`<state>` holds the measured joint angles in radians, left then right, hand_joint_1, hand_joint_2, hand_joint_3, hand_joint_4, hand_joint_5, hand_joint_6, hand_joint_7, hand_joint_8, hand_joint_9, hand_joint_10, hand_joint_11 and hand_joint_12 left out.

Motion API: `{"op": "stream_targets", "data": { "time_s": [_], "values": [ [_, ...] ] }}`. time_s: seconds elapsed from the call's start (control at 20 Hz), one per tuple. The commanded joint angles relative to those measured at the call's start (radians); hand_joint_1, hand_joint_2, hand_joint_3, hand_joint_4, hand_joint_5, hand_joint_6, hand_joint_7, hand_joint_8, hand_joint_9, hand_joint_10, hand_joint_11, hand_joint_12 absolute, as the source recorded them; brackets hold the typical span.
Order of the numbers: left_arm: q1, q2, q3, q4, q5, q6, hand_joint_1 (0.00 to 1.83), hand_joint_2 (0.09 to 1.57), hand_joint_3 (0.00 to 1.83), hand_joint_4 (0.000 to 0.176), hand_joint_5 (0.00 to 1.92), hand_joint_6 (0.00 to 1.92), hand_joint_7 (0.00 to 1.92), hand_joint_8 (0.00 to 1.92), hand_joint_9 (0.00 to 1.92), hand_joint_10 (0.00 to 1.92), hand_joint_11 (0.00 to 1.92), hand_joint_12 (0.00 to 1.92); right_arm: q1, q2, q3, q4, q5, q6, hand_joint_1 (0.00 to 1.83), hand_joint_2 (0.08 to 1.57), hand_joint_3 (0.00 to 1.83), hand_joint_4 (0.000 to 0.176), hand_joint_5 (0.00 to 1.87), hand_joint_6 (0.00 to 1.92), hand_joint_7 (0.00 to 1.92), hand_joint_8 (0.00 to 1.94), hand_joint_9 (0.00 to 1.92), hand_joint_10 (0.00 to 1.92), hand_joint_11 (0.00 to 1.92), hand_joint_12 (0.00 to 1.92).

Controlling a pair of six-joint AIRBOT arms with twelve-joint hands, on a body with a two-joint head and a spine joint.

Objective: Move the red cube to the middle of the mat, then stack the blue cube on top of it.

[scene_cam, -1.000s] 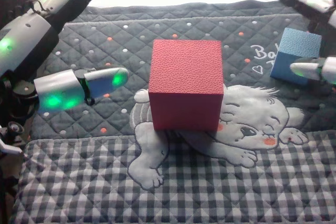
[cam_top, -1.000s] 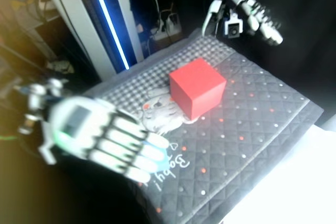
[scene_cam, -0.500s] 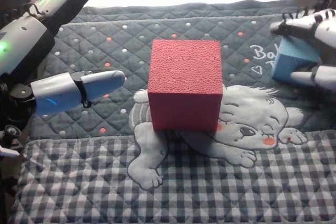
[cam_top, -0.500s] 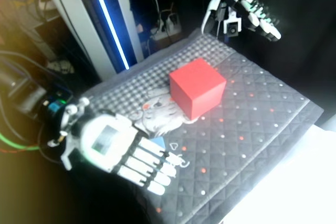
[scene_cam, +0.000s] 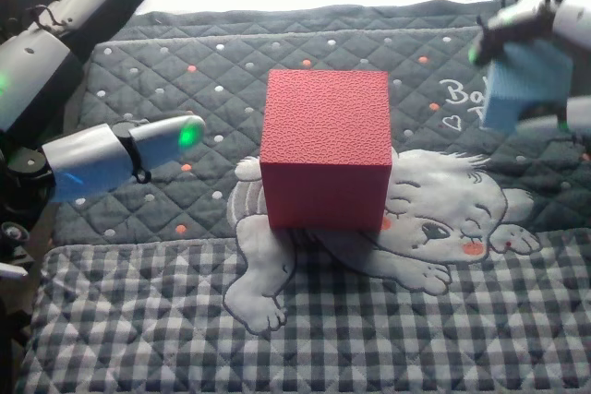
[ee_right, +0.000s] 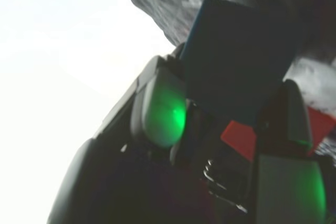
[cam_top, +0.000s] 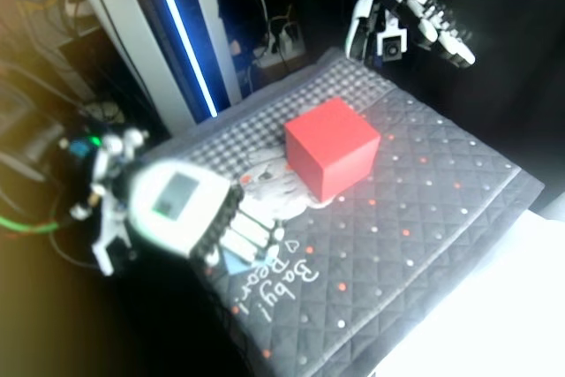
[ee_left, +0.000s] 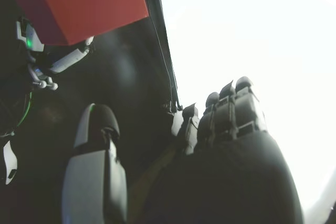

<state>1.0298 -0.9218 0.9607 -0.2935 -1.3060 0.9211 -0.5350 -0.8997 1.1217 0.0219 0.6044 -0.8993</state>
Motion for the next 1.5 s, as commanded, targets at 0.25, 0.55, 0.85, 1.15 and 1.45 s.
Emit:
{"op": "stream_targets", "data": {
  "time_s": [0.25, 0.55, 0.85, 1.15, 1.45],
  "values": [
    [0.019, 0.004, 0.01, -0.035, -0.14, -0.002, 0.55, 1.1, 0.01, 0.122, 0.0, 0.0, 0.0, 0.0, 0.0, 0.0, 0.0, 0.0, 0.188, 0.03, -0.063, -0.179, 0.151, 0.02, 1.61, 1.27, 0.0, 0.0, 0.8, 1.91, 1.3, 1.94, 1.49, 1.92, 1.6, 1.92],
    [0.036, 0.001, 0.012, -0.061, -0.164, -0.002, 0.6, 1.12, 0.01, 0.106, 0.0, 0.0, 0.0, 0.0, 0.0, 0.0, 0.0, 0.0, 0.283, 0.01, -0.083, -0.371, 0.251, 0.159, 1.5, 1.36, 0.0, 0.0, 0.01, 0.77, 1.24, 1.94, 1.45, 1.92, 1.53, 1.92],
    [0.045, -0.004, 0.021, -0.087, -0.161, -0.002, 0.6, 1.13, 0.01, 0.067, 0.0, 0.0, 0.0, 0.0, 0.0, 0.0, 0.0, 0.0, 0.234, -0.068, -0.058, -0.384, 0.305, 0.225, 1.57, 0.91, 0.67, 0.173, 1.16, 1.92, 1.39, 1.94, 1.47, 1.92, 1.54, 1.92],
    [0.048, -0.013, 0.03, -0.112, -0.158, -0.002, 0.59, 1.15, 0.01, 0.101, 0.0, 0.0, 0.0, 0.0, 0.0, 0.0, 0.0, 0.0, 0.184, -0.12, -0.035, -0.391, 0.309, 0.264, 1.5, 0.97, 0.61, 0.0, 0.81, 1.92, 1.28, 1.94, 1.4, 1.92, 1.49, 1.92],
    [0.058, -0.016, 0.03, -0.133, -0.165, -0.003, 0.67, 1.19, 0.01, 0.122, 0.0, 0.0, 0.0, 0.0, 0.0, 0.0, 0.0, 0.0, 0.146, -0.187, 0.042, -0.404, 0.271, 0.382, 0.38, 1.36, 0.0, 0.0, 0.06, 0.92, 0.15, 0.23, 0.05, 0.41, 0.05, 0.89]
  ]
}}
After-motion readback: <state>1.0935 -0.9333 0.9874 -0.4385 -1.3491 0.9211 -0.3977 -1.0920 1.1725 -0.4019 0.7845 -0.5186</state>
